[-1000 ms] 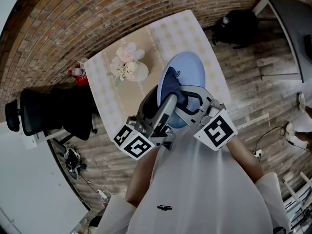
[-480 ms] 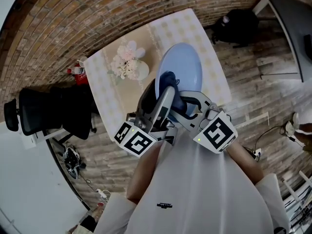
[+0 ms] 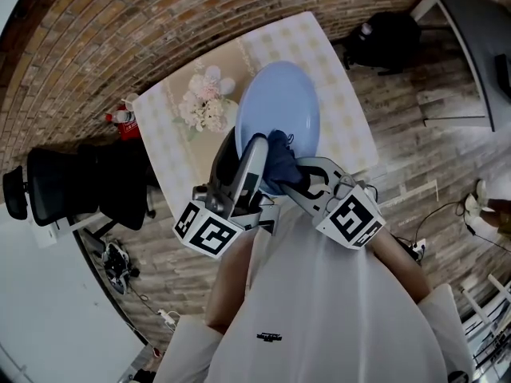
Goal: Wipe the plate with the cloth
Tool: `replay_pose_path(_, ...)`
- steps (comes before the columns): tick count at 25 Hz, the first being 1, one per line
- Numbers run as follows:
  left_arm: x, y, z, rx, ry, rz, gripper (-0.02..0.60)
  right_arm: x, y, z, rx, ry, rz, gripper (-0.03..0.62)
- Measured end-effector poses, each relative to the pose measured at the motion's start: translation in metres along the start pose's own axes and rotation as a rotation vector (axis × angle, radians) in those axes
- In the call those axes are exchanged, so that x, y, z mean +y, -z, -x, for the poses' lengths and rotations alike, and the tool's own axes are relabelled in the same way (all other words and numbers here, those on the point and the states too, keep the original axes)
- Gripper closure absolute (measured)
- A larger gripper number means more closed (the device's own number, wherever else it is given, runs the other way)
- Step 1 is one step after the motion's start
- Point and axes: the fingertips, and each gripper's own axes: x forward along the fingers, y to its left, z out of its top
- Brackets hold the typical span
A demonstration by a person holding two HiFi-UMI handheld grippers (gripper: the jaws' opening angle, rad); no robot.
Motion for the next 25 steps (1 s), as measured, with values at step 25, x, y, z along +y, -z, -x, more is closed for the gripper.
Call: replay_pose_path(25,-0.033,0.012,-0.002,0.058,0.058,-0.137,0.322,-0.101,0.056,0.005,0.065,0.272,-0.267,0.468)
